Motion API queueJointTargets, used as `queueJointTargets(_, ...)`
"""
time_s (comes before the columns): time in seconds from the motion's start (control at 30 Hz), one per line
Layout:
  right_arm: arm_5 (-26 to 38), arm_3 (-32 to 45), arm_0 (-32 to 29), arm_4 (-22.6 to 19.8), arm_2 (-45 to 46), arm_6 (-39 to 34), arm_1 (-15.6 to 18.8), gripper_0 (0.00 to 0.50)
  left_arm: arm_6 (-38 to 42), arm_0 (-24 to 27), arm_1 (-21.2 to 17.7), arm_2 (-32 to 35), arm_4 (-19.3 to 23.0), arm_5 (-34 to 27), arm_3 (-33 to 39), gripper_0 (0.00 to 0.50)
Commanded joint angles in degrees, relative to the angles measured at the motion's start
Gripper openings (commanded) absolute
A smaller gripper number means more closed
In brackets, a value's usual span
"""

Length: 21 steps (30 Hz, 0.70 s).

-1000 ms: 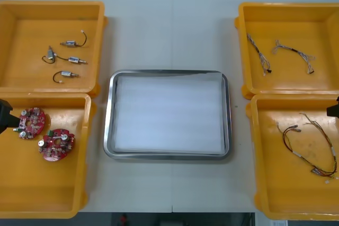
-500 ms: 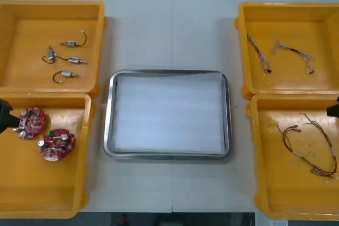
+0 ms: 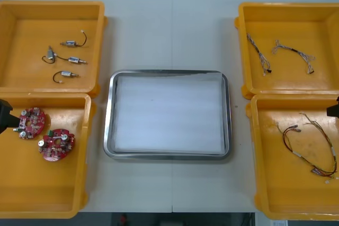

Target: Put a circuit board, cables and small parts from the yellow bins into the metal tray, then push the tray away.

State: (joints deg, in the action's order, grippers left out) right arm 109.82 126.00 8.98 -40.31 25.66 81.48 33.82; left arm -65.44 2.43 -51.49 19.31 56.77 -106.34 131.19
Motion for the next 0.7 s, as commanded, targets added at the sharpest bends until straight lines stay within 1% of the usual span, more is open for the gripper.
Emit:
queueJointTargets(0.03,0.2,0.5,-1.0,-0.3,-0.7,-2.3,1.1,0.500,-3.6,-1.5,0.5,-0.1,-0.6,0.5,0.3,0.500)
queueJointTargets(0.7,0.2,0.5,-1.0,-0.3,-0.7,-2.3,1.1,0.500,-3.6,-1.5,0.5,-0.1,-0.6,0.5,0.3,0.500)
